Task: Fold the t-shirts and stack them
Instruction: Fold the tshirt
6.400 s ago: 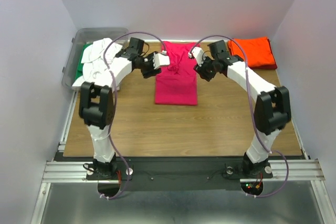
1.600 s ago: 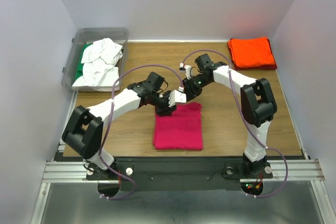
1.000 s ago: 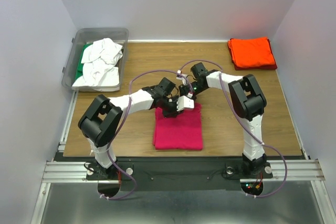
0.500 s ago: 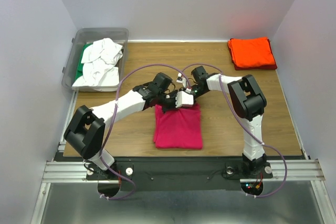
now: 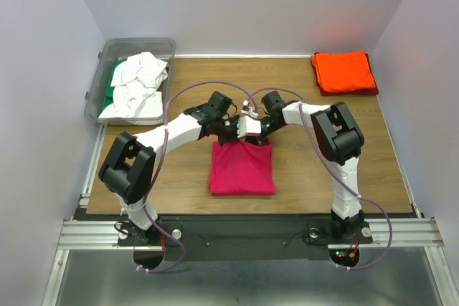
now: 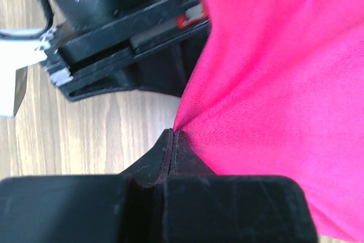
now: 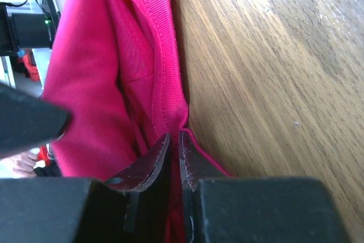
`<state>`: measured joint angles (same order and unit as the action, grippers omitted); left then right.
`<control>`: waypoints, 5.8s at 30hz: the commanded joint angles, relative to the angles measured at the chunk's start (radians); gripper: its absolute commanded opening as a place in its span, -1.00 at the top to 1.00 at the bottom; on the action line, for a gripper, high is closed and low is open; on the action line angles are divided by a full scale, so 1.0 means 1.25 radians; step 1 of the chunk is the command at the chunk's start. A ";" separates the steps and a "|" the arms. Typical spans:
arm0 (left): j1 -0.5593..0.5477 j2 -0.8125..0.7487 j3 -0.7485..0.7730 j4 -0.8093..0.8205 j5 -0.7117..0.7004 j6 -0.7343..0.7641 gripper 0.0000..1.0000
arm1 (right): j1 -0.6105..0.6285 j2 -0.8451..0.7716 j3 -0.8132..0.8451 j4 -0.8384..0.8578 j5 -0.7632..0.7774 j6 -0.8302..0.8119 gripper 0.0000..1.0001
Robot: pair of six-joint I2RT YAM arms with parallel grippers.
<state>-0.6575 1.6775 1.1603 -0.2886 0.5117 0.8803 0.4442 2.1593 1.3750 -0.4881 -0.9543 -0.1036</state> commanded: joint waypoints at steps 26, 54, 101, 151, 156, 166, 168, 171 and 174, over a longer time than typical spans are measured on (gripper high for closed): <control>0.071 -0.105 0.067 -0.201 0.031 0.027 0.20 | -0.087 -0.292 0.077 -0.201 0.244 -0.074 -0.01; -0.142 -0.116 -0.129 -0.120 0.131 -0.033 0.08 | -0.080 -0.222 -0.062 -0.188 0.233 -0.132 0.07; 0.021 -0.133 -0.039 -0.233 0.175 -0.017 0.19 | -0.088 -0.128 0.009 -0.115 0.328 -0.099 0.99; 0.276 0.272 0.025 0.439 0.430 -0.864 0.32 | -0.137 -0.046 0.063 0.139 0.054 0.258 0.43; 0.276 0.418 0.131 0.417 0.406 -0.871 0.35 | -0.201 0.011 0.065 0.160 0.109 0.250 0.46; 0.278 0.332 0.225 0.355 0.431 -0.795 0.35 | -0.262 -0.064 0.155 0.138 -0.006 0.279 0.26; 0.271 0.271 0.205 0.358 0.447 -0.805 0.33 | -0.257 -0.120 0.121 0.140 -0.039 0.321 0.24; 0.254 0.218 0.159 0.374 0.459 -0.834 0.33 | -0.227 -0.179 0.043 0.143 -0.050 0.328 0.24; 0.222 0.205 0.094 0.420 0.472 -0.869 0.33 | -0.195 -0.185 -0.021 0.150 -0.056 0.332 0.24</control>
<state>-0.3275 2.0090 1.3544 0.1650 1.0496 -0.1669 0.1429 1.9686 1.4181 -0.3290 -0.9642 0.2844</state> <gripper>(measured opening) 0.332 0.380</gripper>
